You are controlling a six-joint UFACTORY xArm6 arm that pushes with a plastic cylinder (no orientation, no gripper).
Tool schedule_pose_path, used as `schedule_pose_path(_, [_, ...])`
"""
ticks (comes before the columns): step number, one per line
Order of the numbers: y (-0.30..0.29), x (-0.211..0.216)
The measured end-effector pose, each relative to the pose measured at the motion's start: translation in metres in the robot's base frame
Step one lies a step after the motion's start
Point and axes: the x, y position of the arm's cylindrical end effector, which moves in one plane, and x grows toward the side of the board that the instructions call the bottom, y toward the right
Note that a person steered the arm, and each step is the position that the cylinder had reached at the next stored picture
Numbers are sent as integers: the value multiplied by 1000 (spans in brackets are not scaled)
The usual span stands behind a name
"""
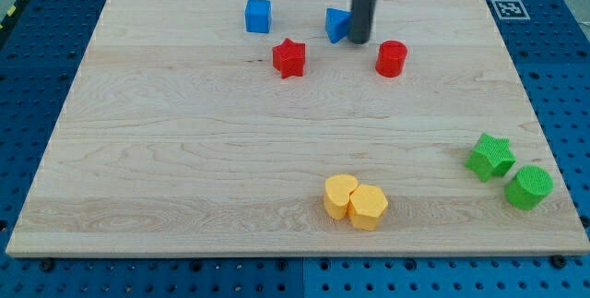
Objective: Slide the green circle to the green star
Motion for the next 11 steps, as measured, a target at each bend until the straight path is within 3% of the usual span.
schedule_pose_path(1, [61, 0])
schedule_pose_path(3, [128, 112])
schedule_pose_path(5, [213, 187])
schedule_pose_path(6, [221, 241])
schedule_pose_path(7, [197, 270])
schedule_pose_path(11, [166, 245])
